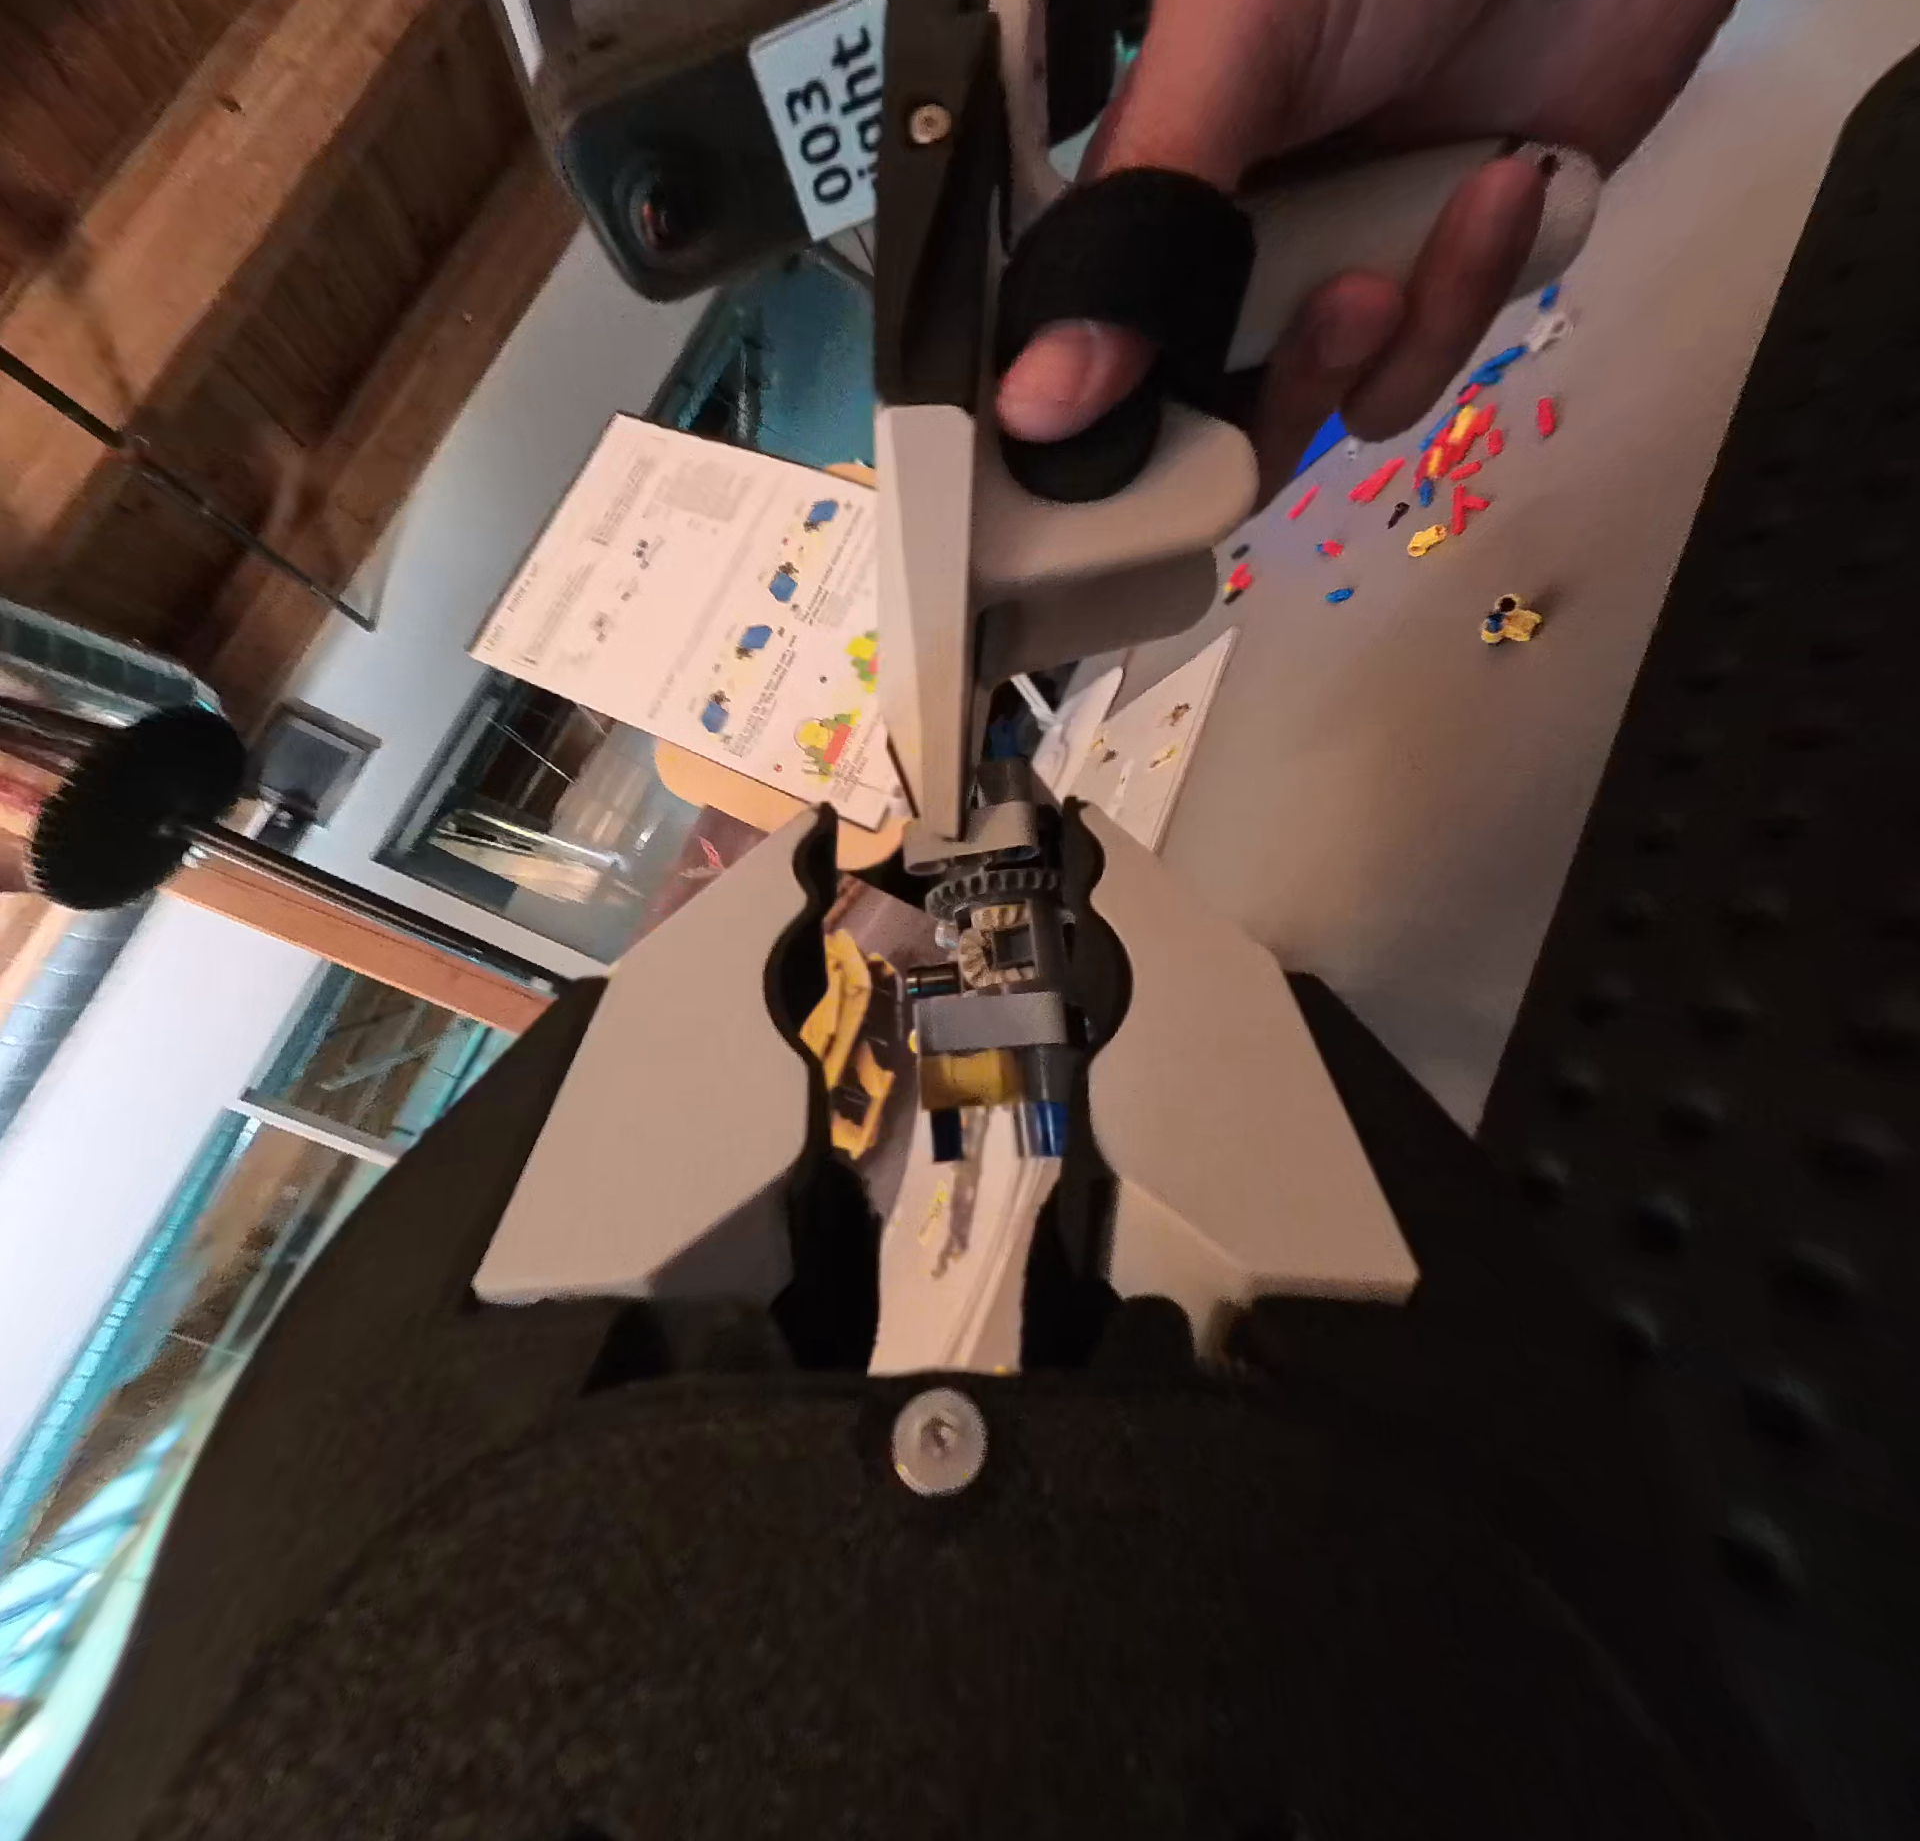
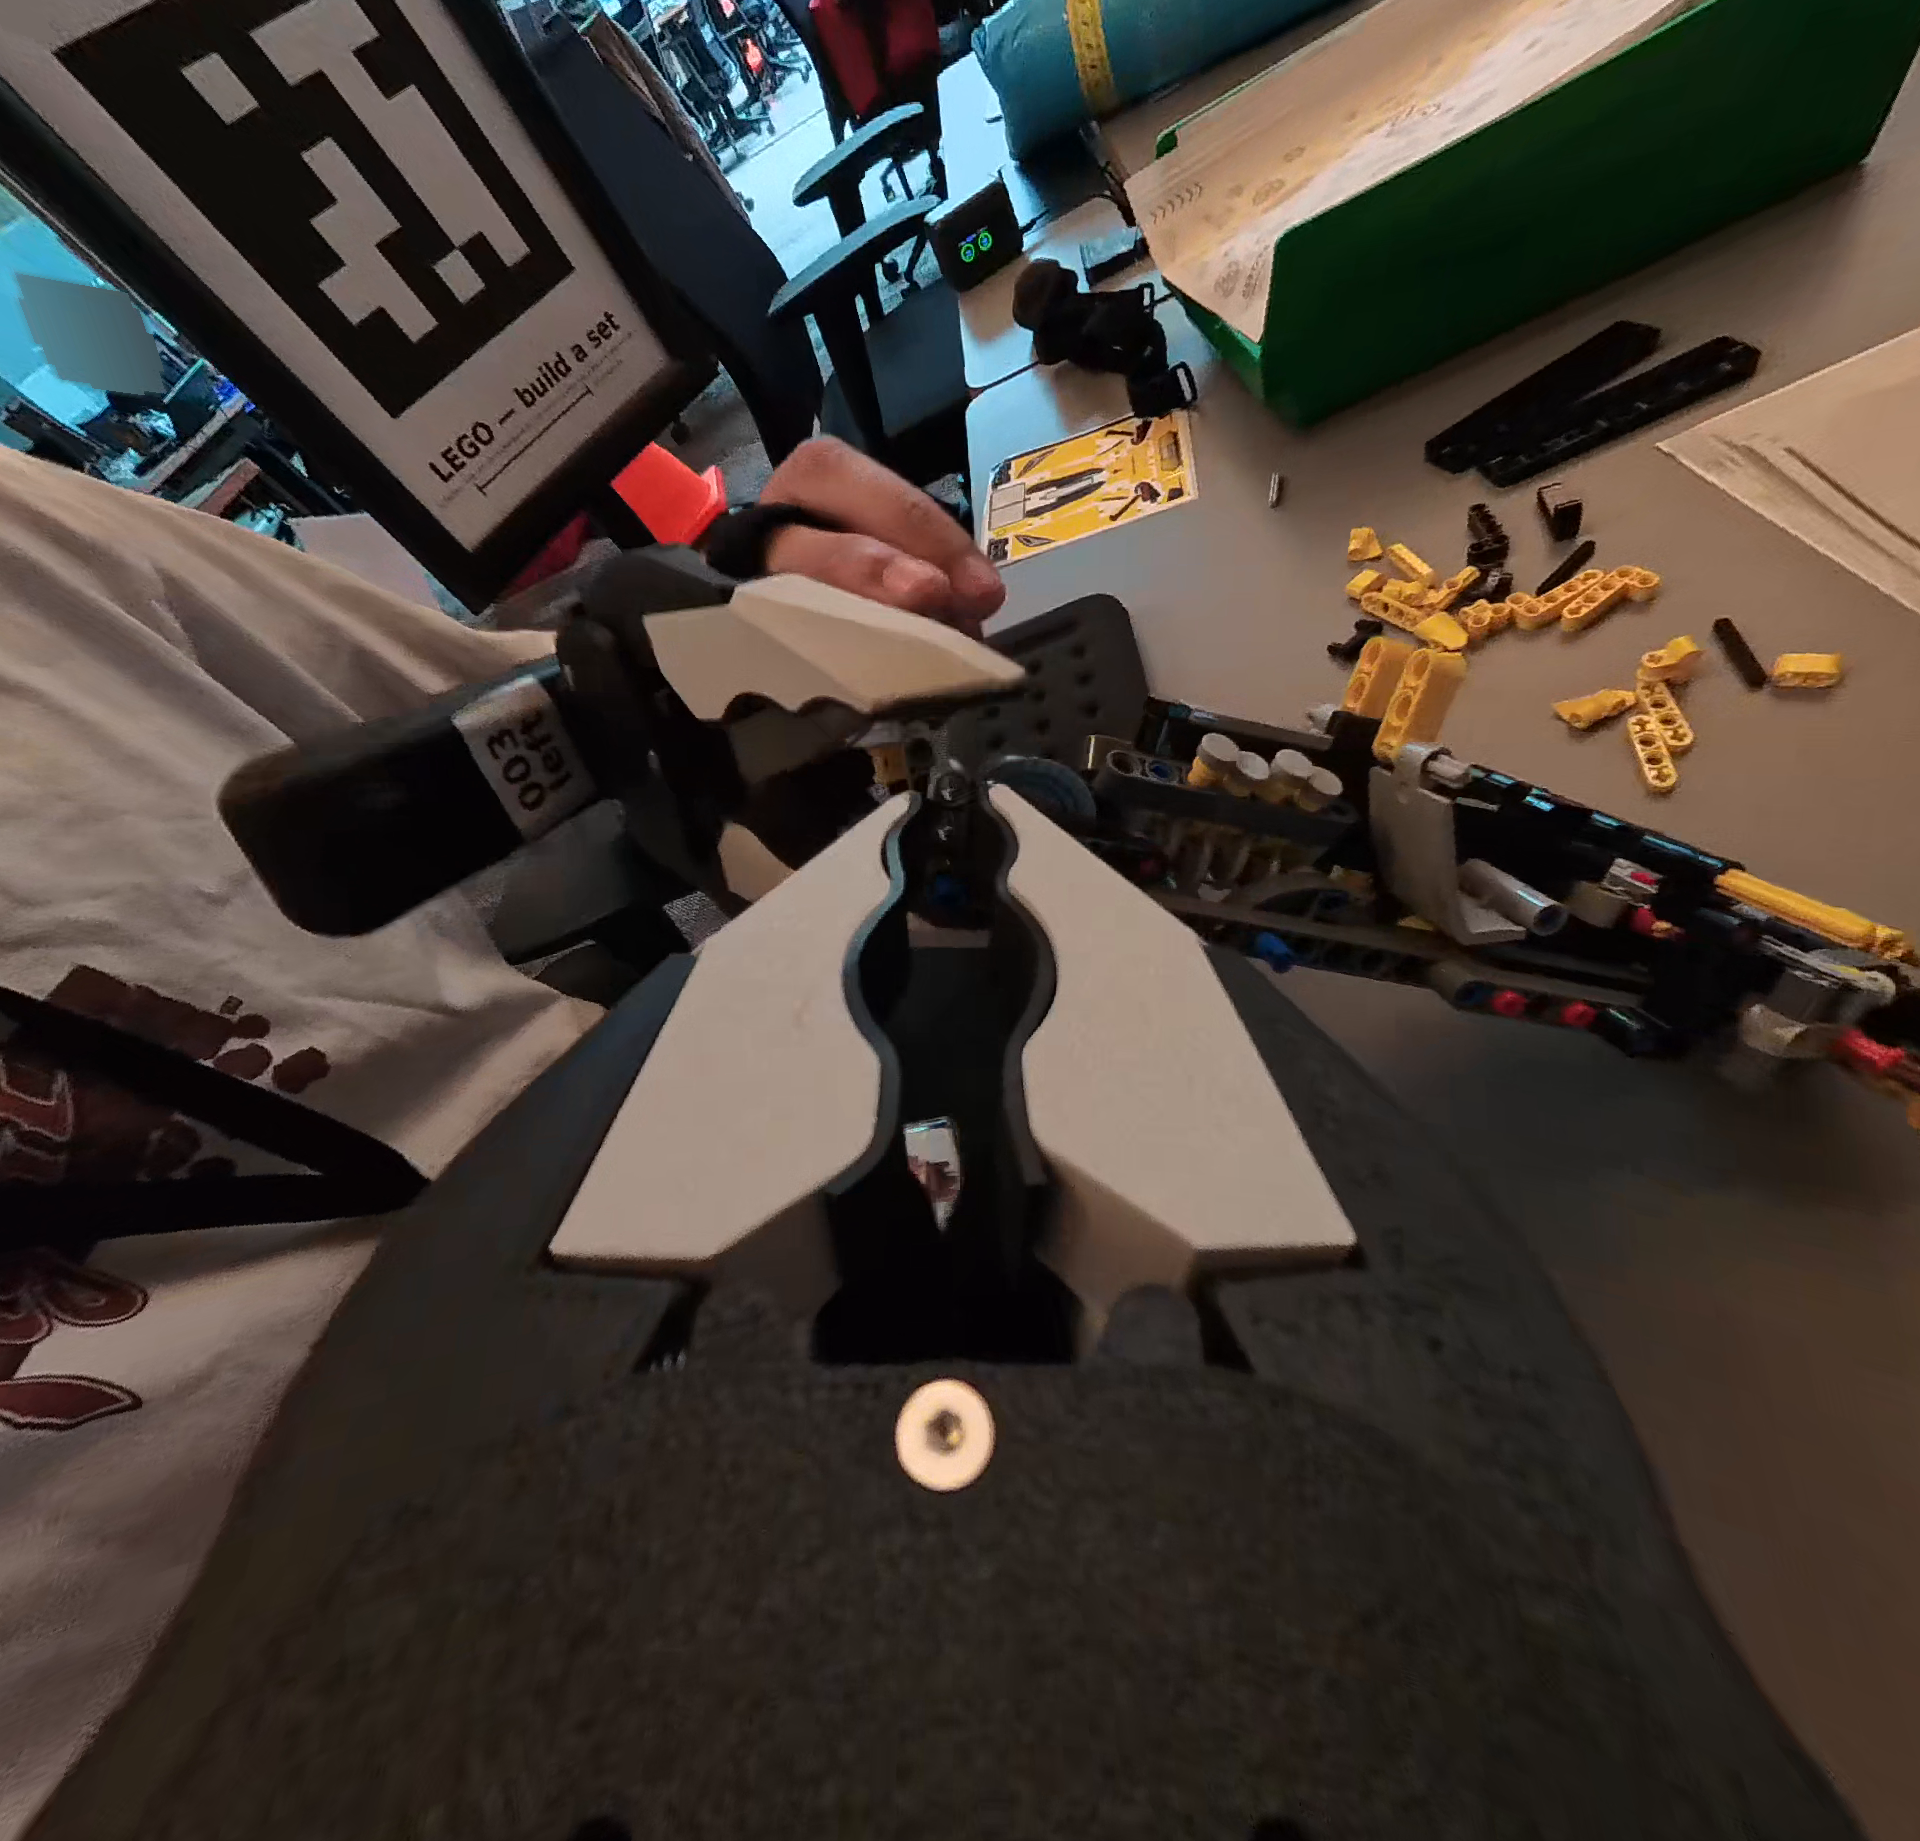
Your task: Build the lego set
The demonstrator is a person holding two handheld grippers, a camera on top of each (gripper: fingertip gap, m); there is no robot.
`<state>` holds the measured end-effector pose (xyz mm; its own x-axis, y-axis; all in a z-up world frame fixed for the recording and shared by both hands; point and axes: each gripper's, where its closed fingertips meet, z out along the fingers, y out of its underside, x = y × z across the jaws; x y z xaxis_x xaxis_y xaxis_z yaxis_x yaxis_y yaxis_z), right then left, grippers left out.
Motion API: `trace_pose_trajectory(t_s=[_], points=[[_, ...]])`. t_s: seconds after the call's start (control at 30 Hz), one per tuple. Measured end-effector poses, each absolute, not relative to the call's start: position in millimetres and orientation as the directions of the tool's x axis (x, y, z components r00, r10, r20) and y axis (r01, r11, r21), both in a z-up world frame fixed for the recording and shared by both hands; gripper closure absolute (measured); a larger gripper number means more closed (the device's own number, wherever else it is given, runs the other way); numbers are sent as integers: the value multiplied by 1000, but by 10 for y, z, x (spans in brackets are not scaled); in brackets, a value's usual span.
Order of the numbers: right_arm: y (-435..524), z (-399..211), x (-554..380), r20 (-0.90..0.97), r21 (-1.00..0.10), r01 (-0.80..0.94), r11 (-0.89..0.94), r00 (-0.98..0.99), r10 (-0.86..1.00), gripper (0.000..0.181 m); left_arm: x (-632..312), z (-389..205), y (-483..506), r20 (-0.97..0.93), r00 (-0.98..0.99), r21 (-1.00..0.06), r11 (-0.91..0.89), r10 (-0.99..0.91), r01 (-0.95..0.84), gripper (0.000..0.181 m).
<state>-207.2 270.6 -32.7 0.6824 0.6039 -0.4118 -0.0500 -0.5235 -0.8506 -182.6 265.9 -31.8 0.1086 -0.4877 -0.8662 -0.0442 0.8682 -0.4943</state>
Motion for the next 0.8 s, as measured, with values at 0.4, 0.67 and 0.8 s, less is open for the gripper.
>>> trace_pose_trajectory(t_s=[0.4,0.67,0.8], points=[[2691,-313,-2068,-240,-924,32,-381,726,644,174,-2014,-301,2523,-155,-363,-960,227,-919,-166,140],[2693,-286,-2073,-249,-930,9,-368,722,646,174,-2013,-280,2558,-29,-474,-978,123,-880,-170,164],[2667,-309,-2098,-280,-929,-19,-369,688,670,174,-2045,-299,2541,42,-545,-980,71,-837,-185,166]])
